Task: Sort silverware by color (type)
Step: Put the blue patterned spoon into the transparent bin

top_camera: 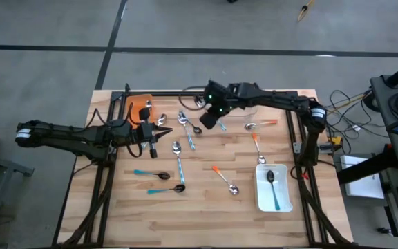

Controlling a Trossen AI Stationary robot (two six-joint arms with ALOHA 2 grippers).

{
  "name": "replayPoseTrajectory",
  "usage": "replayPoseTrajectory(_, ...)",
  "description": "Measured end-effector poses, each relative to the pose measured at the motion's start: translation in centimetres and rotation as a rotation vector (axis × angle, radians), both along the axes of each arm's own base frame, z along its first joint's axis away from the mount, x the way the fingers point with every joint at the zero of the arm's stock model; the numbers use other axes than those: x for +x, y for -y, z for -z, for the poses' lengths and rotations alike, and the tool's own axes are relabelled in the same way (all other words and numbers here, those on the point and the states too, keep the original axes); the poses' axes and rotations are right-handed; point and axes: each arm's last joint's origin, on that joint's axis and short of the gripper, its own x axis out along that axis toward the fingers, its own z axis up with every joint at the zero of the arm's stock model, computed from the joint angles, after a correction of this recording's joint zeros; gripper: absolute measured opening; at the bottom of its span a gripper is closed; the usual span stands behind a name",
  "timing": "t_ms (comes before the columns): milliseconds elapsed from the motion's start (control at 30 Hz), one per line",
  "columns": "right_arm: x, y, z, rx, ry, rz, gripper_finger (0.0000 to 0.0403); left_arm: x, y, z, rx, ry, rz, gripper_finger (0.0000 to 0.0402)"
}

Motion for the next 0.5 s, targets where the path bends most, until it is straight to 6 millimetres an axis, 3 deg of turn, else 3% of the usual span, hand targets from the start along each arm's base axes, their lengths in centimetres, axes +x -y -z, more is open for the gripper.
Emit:
replayPoseTrajectory(300,2.0,3.5,-2.1,-0.105,0.057,-0.061,0.0018,0.1,0.0,-0.1,0.000,0.013,-0.001,0.0000)
replayPoseTrajectory(500,2.6,6.4,-2.4,-0.150,-0.028,-0.129,0.0018,0.1,0.0,-0.1,-0.004,0.014,-0.003,0.0000)
